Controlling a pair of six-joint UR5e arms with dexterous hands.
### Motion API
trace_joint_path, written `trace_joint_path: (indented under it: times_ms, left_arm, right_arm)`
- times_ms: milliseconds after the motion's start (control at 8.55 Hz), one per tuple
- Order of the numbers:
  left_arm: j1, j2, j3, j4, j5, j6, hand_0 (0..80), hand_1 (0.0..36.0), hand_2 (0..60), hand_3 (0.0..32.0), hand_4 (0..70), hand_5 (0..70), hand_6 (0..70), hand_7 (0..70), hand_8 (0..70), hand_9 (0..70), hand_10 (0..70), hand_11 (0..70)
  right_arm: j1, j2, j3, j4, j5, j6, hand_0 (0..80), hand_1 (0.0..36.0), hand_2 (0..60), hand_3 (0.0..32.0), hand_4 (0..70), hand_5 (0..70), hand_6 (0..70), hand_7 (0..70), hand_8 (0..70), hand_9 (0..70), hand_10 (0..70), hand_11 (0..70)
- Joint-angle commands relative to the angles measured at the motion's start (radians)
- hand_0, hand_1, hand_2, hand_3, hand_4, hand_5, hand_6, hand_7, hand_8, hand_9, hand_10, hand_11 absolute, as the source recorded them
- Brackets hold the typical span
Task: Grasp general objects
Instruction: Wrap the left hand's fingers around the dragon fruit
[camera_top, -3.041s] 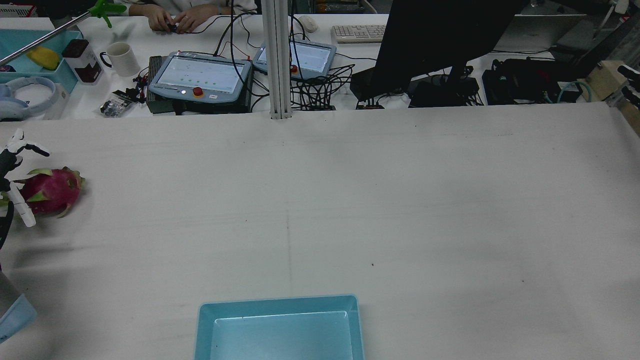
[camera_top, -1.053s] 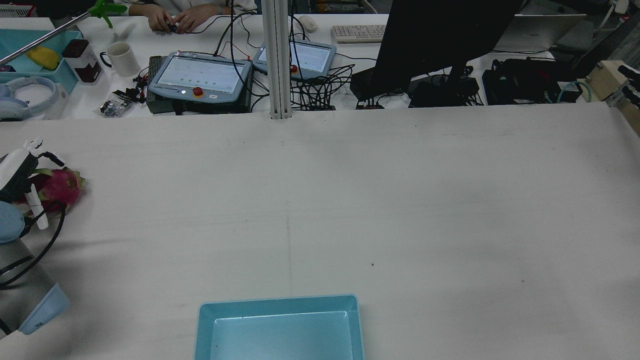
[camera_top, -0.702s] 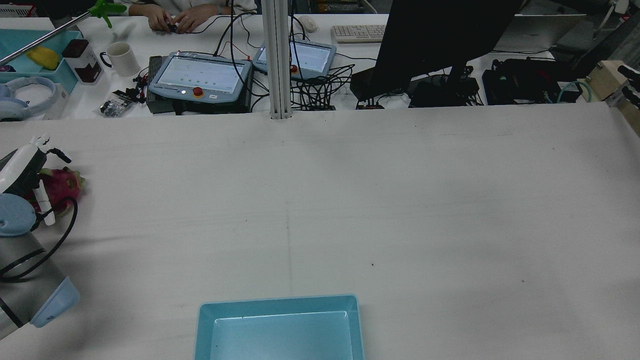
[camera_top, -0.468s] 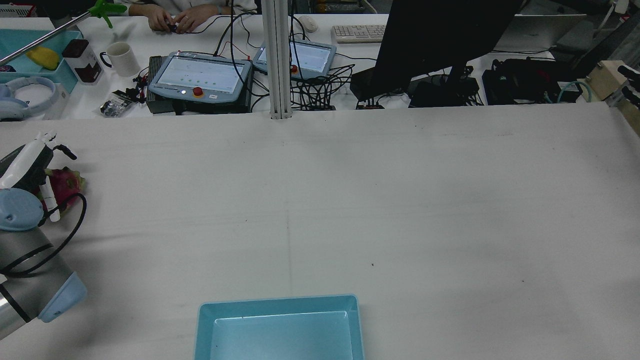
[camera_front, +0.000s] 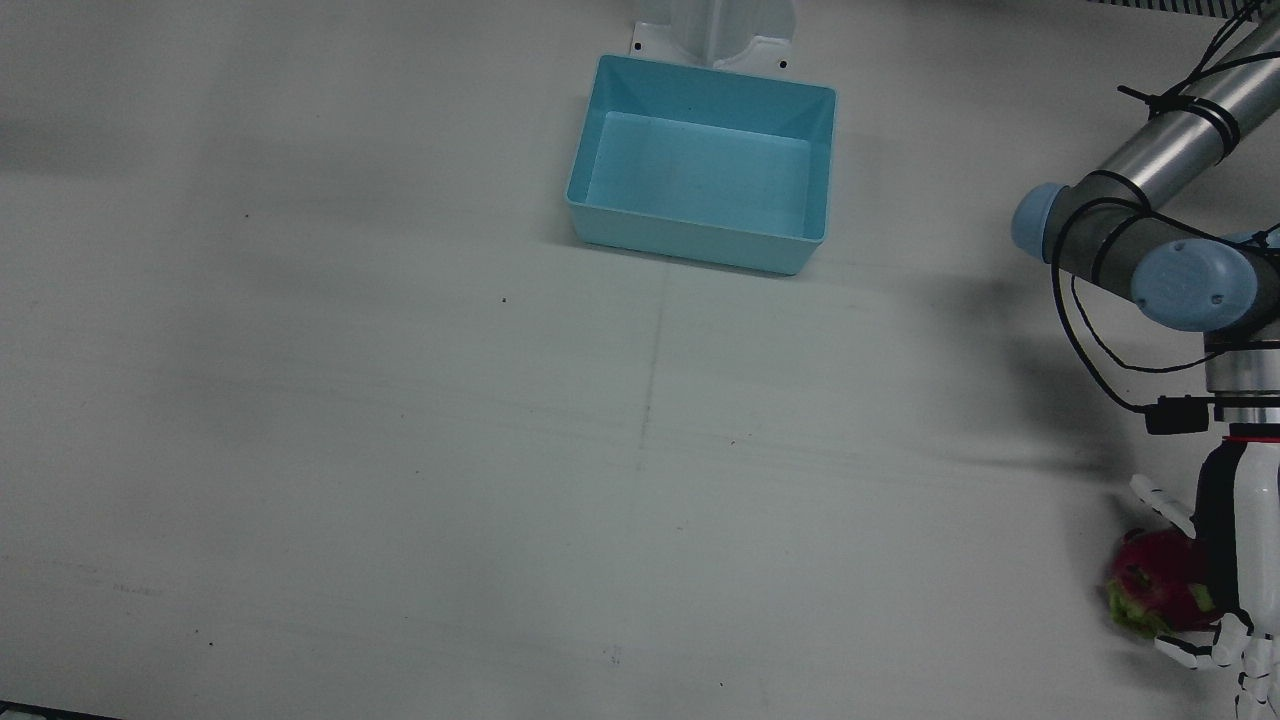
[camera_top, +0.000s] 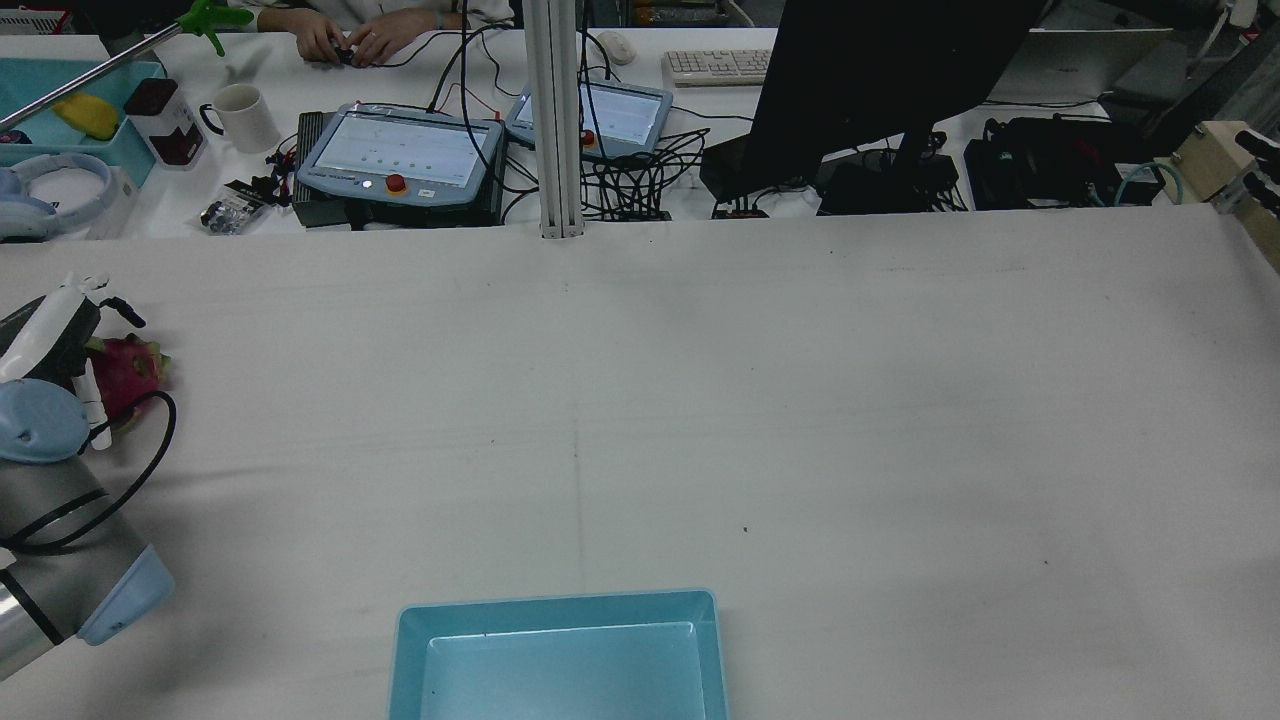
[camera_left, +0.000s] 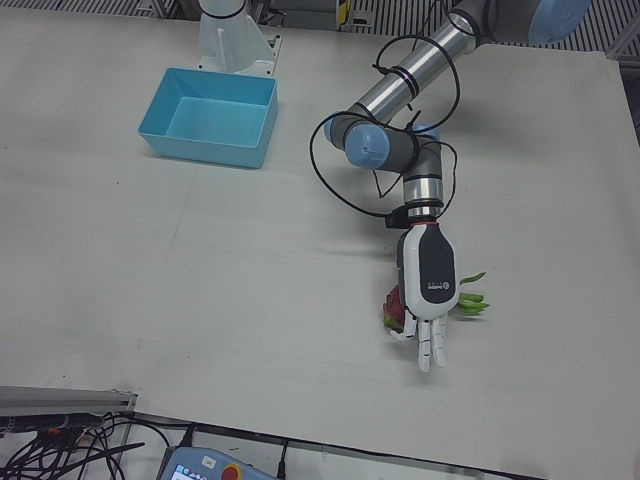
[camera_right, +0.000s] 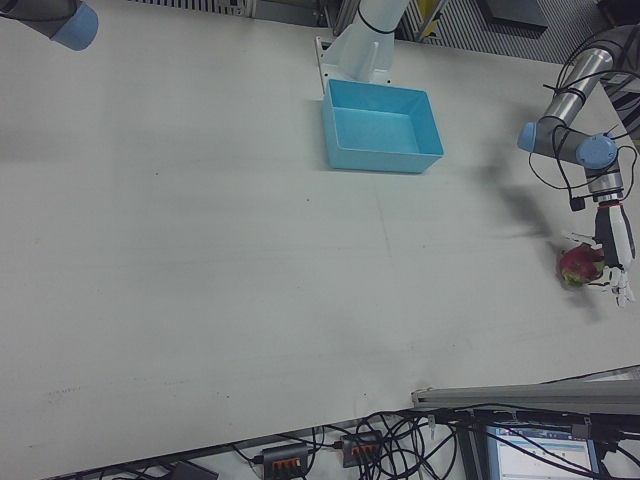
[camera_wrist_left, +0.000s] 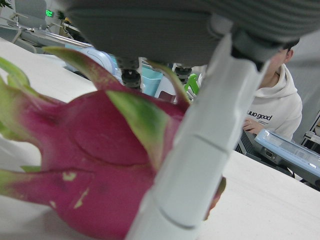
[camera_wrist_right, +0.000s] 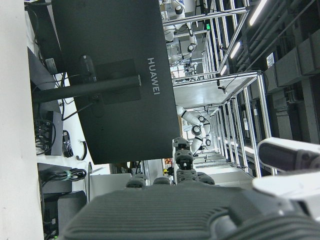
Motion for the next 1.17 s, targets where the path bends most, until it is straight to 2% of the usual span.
trace_joint_path:
  times_ms: [0,117,351,468,819,1053]
  left_arm:
    - [0.001,0.002,0.007,0.004,-0.007,0.003,80.0,36.0,18.6,0.0,10.5,26.7,4.6,7.4,0.5,0.0,0.0,2.3]
    - [0.024,0.0,0.007,0.009,-0.01,0.021,80.0,36.0,17.5,0.0,9.5,23.3,3.5,6.2,0.3,0.0,0.0,2.1]
    - [0.065,0.0,0.014,0.018,-0.047,0.024,80.0,36.0,17.0,0.0,9.5,22.7,3.3,6.0,0.2,0.0,0.0,2.1]
    - [0.065,-0.003,0.014,0.019,-0.047,0.024,80.0,36.0,17.8,0.0,9.8,24.1,3.8,6.5,0.3,0.0,0.0,2.2]
    - [0.053,-0.004,0.013,0.047,-0.048,0.021,80.0,36.0,17.4,0.0,9.3,21.3,3.1,5.0,0.0,0.0,0.0,2.2]
    - [0.038,-0.004,0.016,0.055,-0.048,0.021,80.0,36.0,30.7,0.0,9.6,23.4,4.2,5.7,0.2,0.0,0.0,3.3]
  right_arm:
    - [0.0,0.0,0.0,0.0,-0.001,0.0,0.0,0.0,0.0,0.0,0.0,0.0,0.0,0.0,0.0,0.0,0.0,0.0]
    - [0.0,0.0,0.0,0.0,0.0,0.0,0.0,0.0,0.0,0.0,0.0,0.0,0.0,0.0,0.0,0.0,0.0,0.0]
    - [0.0,0.0,0.0,0.0,-0.001,0.0,0.0,0.0,0.0,0.0,0.0,0.0,0.0,0.0,0.0,0.0,0.0,0.0]
    - [0.0,0.0,0.0,0.0,-0.001,0.0,0.0,0.0,0.0,0.0,0.0,0.0,0.0,0.0,0.0,0.0,0.0,0.0]
    - [0.0,0.0,0.0,-0.001,-0.001,0.0,0.0,0.0,0.0,0.0,0.0,0.0,0.0,0.0,0.0,0.0,0.0,0.0]
    - [0.0,0.0,0.0,0.0,-0.001,0.0,0.0,0.0,0.0,0.0,0.0,0.0,0.0,0.0,0.0,0.0,0.0,0.0]
